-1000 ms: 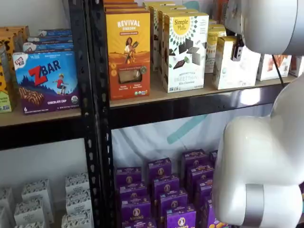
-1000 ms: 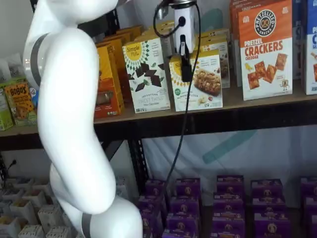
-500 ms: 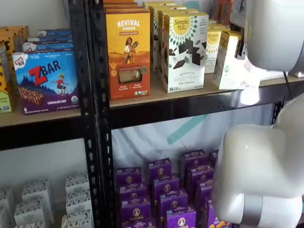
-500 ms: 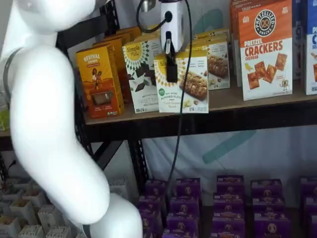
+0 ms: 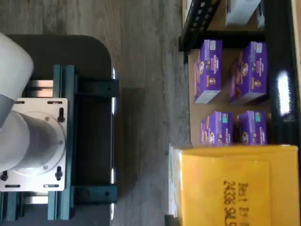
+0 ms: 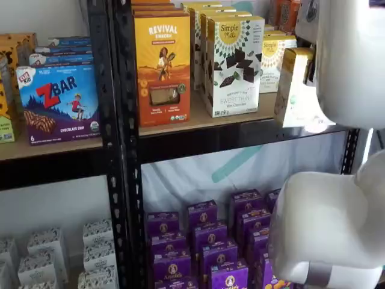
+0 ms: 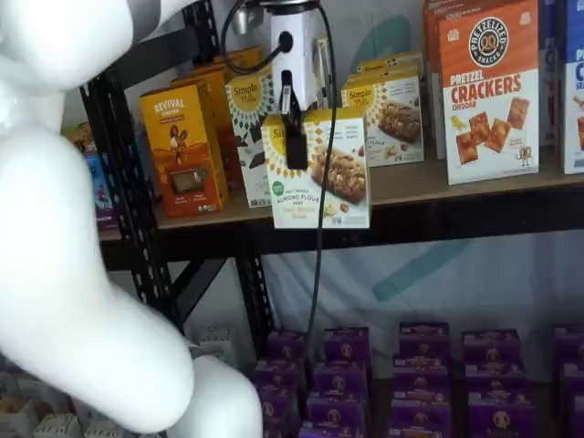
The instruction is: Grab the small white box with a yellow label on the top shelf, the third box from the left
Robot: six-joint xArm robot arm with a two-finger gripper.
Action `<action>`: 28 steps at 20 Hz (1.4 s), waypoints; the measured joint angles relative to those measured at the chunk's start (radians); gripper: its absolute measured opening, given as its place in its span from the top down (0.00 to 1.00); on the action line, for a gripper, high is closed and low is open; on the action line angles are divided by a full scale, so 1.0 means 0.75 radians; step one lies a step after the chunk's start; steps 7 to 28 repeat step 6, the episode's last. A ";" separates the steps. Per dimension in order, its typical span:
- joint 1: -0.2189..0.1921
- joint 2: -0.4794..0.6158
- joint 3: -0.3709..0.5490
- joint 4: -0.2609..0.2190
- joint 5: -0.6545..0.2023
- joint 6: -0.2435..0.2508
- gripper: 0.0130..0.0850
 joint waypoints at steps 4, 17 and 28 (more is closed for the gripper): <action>-0.008 -0.050 0.040 0.006 0.008 -0.003 0.67; -0.013 -0.063 0.050 0.009 0.013 -0.007 0.67; -0.013 -0.063 0.050 0.009 0.013 -0.007 0.67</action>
